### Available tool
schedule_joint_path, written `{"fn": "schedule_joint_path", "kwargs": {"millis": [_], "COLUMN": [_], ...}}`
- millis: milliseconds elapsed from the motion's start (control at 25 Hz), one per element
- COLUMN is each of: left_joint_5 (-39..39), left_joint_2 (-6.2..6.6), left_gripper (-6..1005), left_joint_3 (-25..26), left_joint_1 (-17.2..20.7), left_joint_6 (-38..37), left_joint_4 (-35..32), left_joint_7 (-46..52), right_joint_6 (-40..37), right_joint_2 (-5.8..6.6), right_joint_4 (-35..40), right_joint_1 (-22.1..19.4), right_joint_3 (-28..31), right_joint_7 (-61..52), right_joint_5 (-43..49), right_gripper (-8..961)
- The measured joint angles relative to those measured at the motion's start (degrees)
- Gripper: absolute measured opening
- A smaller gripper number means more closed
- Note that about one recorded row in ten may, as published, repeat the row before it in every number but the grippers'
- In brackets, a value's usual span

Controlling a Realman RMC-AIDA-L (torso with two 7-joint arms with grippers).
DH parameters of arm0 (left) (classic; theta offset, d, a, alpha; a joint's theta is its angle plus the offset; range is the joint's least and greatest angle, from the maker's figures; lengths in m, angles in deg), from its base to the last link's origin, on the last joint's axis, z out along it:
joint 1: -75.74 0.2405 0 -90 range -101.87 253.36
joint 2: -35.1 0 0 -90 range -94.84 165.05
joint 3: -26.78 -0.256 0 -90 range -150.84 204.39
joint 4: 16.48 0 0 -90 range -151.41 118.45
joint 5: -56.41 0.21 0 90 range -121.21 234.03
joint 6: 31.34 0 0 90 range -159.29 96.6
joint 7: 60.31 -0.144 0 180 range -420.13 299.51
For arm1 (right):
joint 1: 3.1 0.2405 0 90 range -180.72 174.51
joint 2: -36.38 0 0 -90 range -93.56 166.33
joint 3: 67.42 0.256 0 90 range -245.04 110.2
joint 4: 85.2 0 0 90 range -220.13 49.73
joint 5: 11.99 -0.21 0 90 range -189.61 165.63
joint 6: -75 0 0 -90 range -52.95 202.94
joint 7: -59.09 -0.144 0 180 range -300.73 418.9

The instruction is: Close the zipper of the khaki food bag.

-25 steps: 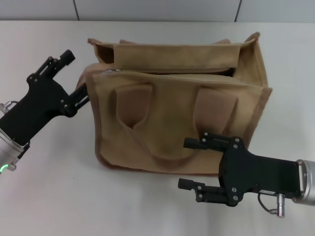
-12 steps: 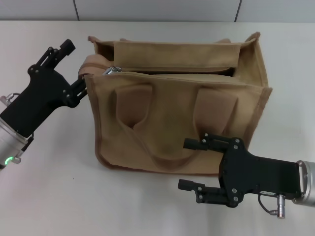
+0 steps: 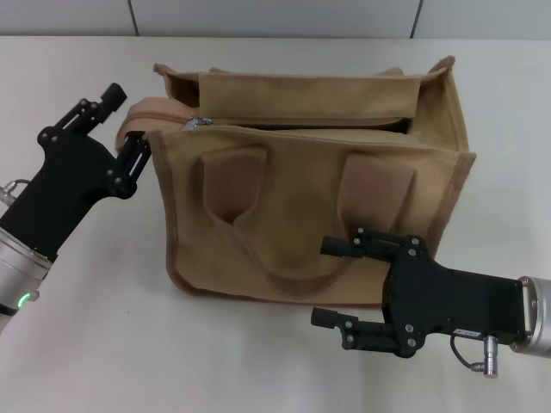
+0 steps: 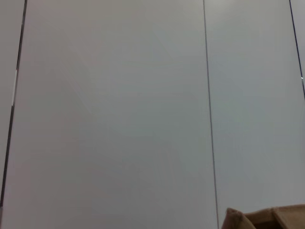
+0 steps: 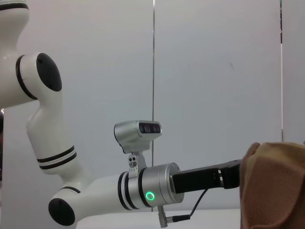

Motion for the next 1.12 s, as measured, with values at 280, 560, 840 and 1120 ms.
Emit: {"fn": "schedule_joint_path", "kwargs": {"millis": [280, 560, 840, 1120], "left_joint_5": [0.2, 1.0, 1.0, 1.0], "left_joint_2": [0.06, 0.18, 0.23, 0.32], "left_gripper": [407, 101, 17, 17], "left_joint_3": [-0.2, -0.4, -1.0, -1.1], "left_joint_1": [0.0, -0.4, -0.5, -1.3], "left_joint_6": [0.3, 0.8, -0.1, -3.8], "left_joint_4": [-0.1, -0.4, -0.9, -2.6], "left_joint_7": [1.4, 4.7, 8.1, 13.9], "right_joint_6": [0.0, 0.0, -0.1, -3.9], "right_joint_2": [0.00, 0.00, 0.00, 0.14], "right_joint_4": [0.0, -0.1, -0.8, -1.9], "right_joint_1": [0.0, 0.0, 0.0, -0.6], "right_joint_3": [0.0, 0.0, 0.1, 1.0], "right_joint_7": [0.0, 0.0, 0.0, -2.2], "right_joint_5": [0.0, -0.1, -0.1, -2.4], "right_gripper": [731, 731, 731, 732]}}
